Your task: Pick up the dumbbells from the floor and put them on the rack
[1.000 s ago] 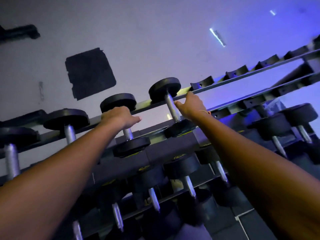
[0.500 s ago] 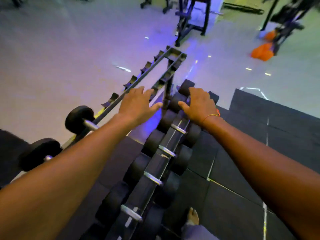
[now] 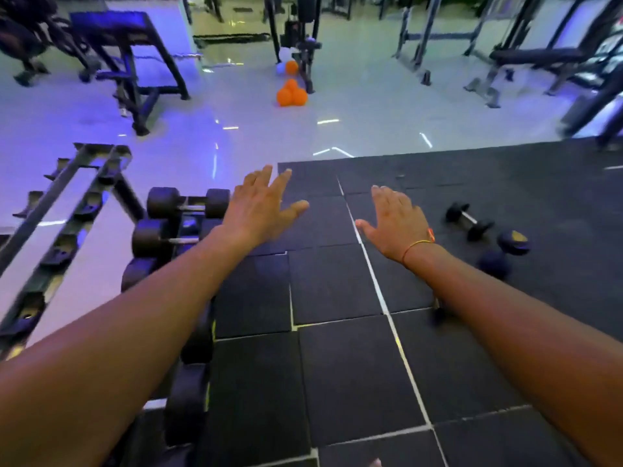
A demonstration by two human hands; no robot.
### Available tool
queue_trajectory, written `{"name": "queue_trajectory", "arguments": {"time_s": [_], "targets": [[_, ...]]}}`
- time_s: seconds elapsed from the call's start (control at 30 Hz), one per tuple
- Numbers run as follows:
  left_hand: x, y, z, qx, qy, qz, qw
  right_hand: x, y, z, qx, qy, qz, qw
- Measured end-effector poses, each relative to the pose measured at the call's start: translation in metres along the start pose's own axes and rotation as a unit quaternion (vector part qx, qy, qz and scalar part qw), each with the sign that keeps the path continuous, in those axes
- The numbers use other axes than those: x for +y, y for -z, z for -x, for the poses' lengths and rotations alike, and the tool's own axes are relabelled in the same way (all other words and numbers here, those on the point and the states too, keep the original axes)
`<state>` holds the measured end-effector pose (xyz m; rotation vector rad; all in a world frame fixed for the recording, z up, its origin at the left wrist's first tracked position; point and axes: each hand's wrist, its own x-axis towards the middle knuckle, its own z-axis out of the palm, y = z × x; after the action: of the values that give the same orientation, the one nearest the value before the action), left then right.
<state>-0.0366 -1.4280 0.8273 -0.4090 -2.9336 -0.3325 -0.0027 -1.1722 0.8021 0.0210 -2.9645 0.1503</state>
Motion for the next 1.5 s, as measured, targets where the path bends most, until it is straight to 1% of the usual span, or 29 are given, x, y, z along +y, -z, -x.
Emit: {"name": "queue_trajectory", "arguments": {"time_s": [0.1,0.17,0.37,0.53,0.7,0.83,0.97,1.07,1.17,1.27,1.4,1.5], "targets": [[0.096,-0.037,-0.019,-0.044,-0.051,0.006,0.998,0.094,0.003,0.037,-0.027,-0.028,0.041,0.998],[0.143,-0.056,-0.033,-0.058,-0.081,-0.002,0.995,0.138,0.009,0.055,-0.029,-0.049,0.046,0.997],[0.349,-0.129,-0.06,-0.122,-0.209,0.014,0.97,0.307,0.027,0.135,-0.033,-0.175,0.039,0.983],[0.487,-0.185,-0.064,-0.163,-0.302,0.036,0.938,0.414,0.027,0.198,-0.057,-0.281,0.031,0.958],[0.598,-0.247,-0.076,-0.189,-0.365,0.05,0.91,0.514,0.02,0.234,-0.086,-0.361,0.021,0.928],[0.675,-0.304,-0.104,-0.229,-0.371,0.051,0.899,0.594,0.006,0.239,-0.124,-0.394,0.002,0.911],[0.751,-0.354,-0.138,-0.281,-0.355,0.043,0.891,0.668,-0.011,0.245,-0.157,-0.456,-0.049,0.875],[0.798,-0.384,-0.153,-0.315,-0.333,0.039,0.888,0.714,-0.025,0.254,-0.16,-0.494,-0.094,0.849],[0.841,-0.409,-0.154,-0.364,-0.336,0.034,0.868,0.756,-0.041,0.27,-0.196,-0.515,-0.128,0.825],[0.885,-0.439,-0.16,-0.415,-0.304,0.047,0.856,0.811,-0.058,0.273,-0.212,-0.534,-0.162,0.802],[0.942,-0.487,-0.154,-0.449,-0.26,0.059,0.853,0.882,-0.099,0.274,-0.214,-0.522,-0.197,0.802],[0.976,-0.539,-0.147,-0.474,-0.223,0.047,0.851,0.928,-0.143,0.276,-0.233,-0.51,-0.236,0.794]]}}
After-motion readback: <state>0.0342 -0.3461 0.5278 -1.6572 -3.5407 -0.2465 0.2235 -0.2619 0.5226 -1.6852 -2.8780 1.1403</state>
